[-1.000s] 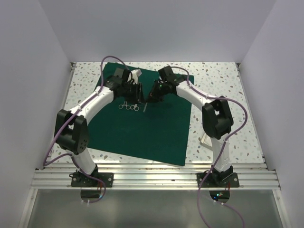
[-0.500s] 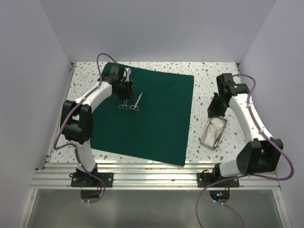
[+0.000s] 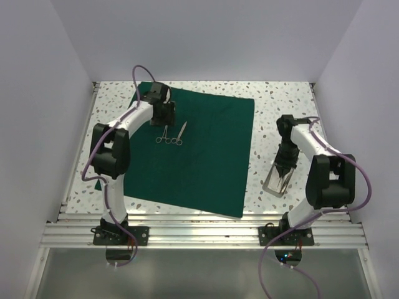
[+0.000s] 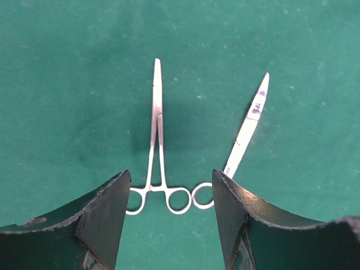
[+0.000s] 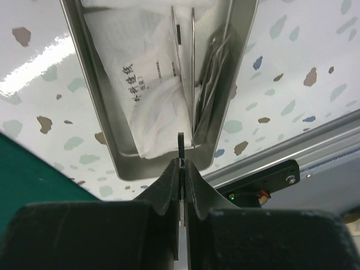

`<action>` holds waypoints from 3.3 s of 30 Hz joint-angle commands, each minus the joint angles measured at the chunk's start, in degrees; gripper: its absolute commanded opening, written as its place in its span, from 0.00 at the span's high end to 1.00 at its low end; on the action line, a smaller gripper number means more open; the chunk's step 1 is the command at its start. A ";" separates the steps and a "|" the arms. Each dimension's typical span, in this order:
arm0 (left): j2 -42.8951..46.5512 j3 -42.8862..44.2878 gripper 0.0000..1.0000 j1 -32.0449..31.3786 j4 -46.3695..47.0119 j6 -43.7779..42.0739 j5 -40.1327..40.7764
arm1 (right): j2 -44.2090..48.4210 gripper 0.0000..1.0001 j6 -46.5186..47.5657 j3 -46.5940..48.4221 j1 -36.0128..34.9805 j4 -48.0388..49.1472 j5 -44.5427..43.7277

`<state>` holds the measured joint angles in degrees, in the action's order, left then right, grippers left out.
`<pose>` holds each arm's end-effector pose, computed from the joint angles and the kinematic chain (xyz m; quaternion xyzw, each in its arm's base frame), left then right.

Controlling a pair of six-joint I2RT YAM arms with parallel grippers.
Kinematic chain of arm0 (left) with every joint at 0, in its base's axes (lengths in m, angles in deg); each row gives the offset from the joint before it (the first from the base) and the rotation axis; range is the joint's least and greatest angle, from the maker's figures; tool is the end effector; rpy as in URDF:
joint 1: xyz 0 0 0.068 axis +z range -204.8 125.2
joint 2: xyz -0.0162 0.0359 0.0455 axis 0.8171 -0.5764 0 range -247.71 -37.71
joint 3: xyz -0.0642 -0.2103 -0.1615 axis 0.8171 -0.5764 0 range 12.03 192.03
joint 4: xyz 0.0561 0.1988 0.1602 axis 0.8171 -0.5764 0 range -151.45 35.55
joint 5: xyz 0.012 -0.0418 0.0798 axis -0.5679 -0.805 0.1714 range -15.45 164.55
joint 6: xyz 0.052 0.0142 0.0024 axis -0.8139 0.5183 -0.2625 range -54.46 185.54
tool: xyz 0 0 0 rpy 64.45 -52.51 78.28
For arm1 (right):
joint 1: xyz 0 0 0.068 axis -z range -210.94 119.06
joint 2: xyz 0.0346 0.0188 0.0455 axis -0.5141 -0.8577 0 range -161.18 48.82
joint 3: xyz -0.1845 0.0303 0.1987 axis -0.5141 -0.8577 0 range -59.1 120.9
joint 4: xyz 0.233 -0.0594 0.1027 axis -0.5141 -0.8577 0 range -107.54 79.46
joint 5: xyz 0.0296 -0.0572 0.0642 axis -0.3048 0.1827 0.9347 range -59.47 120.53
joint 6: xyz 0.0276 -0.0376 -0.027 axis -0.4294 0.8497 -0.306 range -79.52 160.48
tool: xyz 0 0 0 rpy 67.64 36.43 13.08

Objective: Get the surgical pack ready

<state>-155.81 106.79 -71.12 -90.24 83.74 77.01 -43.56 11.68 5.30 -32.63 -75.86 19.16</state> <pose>0.4315 -0.1247 0.2104 -0.0215 0.9635 -0.0591 0.2603 0.2693 0.0010 0.2066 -0.2303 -0.9676 0.1031 0.0016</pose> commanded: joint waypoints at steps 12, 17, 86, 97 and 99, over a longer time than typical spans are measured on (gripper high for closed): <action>-4.76 5.26 0.40 -1.35 -1.39 -2.90 7.29 | -4.22 0.62 2.69 5.64 0.20 2.13 -3.65; -7.66 7.10 0.48 -1.79 -1.03 -2.20 8.70 | -1.67 0.60 3.57 10.47 0.20 -1.55 -3.74; 4.83 -3.90 0.57 -2.84 4.77 -3.60 -4.93 | -22.41 0.45 -16.65 32.99 -22.39 25.07 32.56; -3.18 1.92 0.60 -3.19 2.92 -6.33 -4.74 | -16.17 0.45 -15.32 26.04 -20.90 24.54 32.30; -4.15 2.01 0.60 -3.37 2.75 -6.42 -4.74 | -15.99 0.45 -15.41 25.51 -20.37 24.71 32.56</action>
<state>-159.44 106.42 -73.83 -88.23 79.19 71.87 -62.51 -4.78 31.75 -53.88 -50.42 52.47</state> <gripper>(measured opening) 0.394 0.550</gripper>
